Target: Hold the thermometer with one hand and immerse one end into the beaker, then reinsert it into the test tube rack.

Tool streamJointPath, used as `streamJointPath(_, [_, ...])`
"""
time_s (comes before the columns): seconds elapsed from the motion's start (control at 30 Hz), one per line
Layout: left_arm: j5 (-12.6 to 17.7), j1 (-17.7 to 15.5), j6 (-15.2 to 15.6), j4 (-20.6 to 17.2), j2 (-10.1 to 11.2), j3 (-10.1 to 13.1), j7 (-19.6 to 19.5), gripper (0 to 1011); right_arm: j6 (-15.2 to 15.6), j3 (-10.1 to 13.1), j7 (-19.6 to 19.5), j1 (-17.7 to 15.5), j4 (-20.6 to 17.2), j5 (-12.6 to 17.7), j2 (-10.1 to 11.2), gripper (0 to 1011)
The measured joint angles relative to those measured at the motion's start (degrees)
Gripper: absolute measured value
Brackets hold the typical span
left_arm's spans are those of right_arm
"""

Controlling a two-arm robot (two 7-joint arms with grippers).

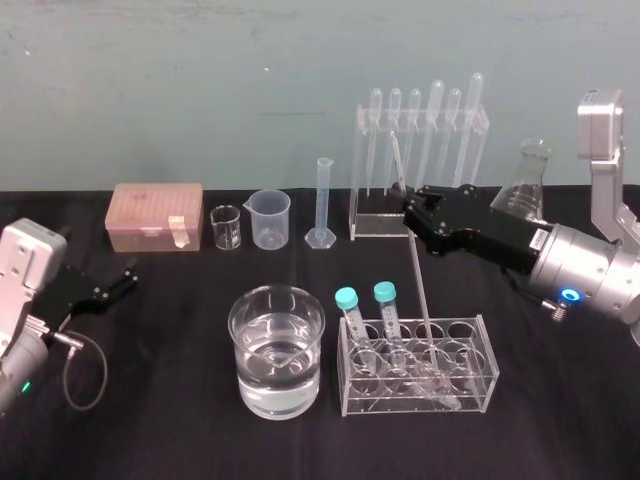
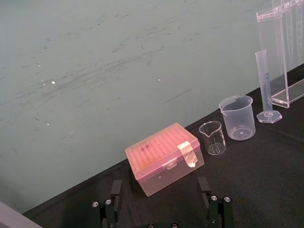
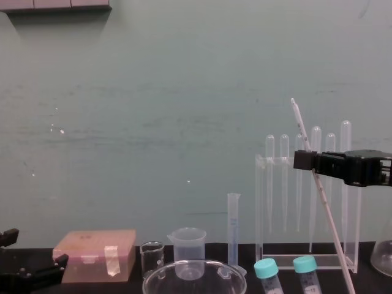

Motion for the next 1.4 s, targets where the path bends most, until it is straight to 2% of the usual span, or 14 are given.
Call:
streamJointPath(0.33, [0.0,0.0,0.0,0.0,0.0,0.0,0.0,1008,0.01,0.0,-0.01,0.0,-0.01,0.08,0.02,56])
streamJointPath(0.57, [0.0,0.0,0.0,0.0,0.0,0.0,0.0,1008,0.04,0.02,0.0,0.0,-0.01,0.15,0.04,269])
streamJointPath(0.63, [0.0,0.0,0.0,0.0,0.0,0.0,0.0,1008,0.04,0.03,0.0,0.0,-0.01,0.17,0.04,302])
streamJointPath(0.8, [0.0,0.0,0.0,0.0,0.0,0.0,0.0,1008,0.04,0.05,0.0,0.01,-0.01,0.23,0.04,504])
streamJointPath(0.9, [0.0,0.0,0.0,0.0,0.0,0.0,0.0,1008,0.03,0.07,0.0,0.01,-0.01,0.25,0.04,550])
streamJointPath(0.97, [0.0,0.0,0.0,0.0,0.0,0.0,0.0,1008,0.03,0.07,0.0,0.0,-0.01,0.26,0.04,650])
streamJointPath(1.17, [0.0,0.0,0.0,0.0,0.0,0.0,0.0,1008,0.03,0.07,0.0,0.01,-0.01,0.29,0.04,805])
streamJointPath(1.2, [0.0,0.0,0.0,0.0,0.0,0.0,0.0,1008,0.03,0.07,0.0,0.01,-0.01,0.3,0.04,860])
streamJointPath(1.27, [0.0,0.0,0.0,0.0,0.0,0.0,0.0,1008,0.02,0.11,-0.02,0.0,-0.05,0.29,0.04,893])
streamJointPath(1.37, [0.0,0.0,0.0,0.0,0.0,0.0,0.0,1008,-0.75,1.68,-1.53,-0.06,-1.03,0.42,-0.08,971])
streamJointPath(1.4, [0.0,0.0,0.0,0.0,0.0,0.0,0.0,1008,-1.44,2.97,-3.27,-0.29,-1.68,0.46,-0.22,998])
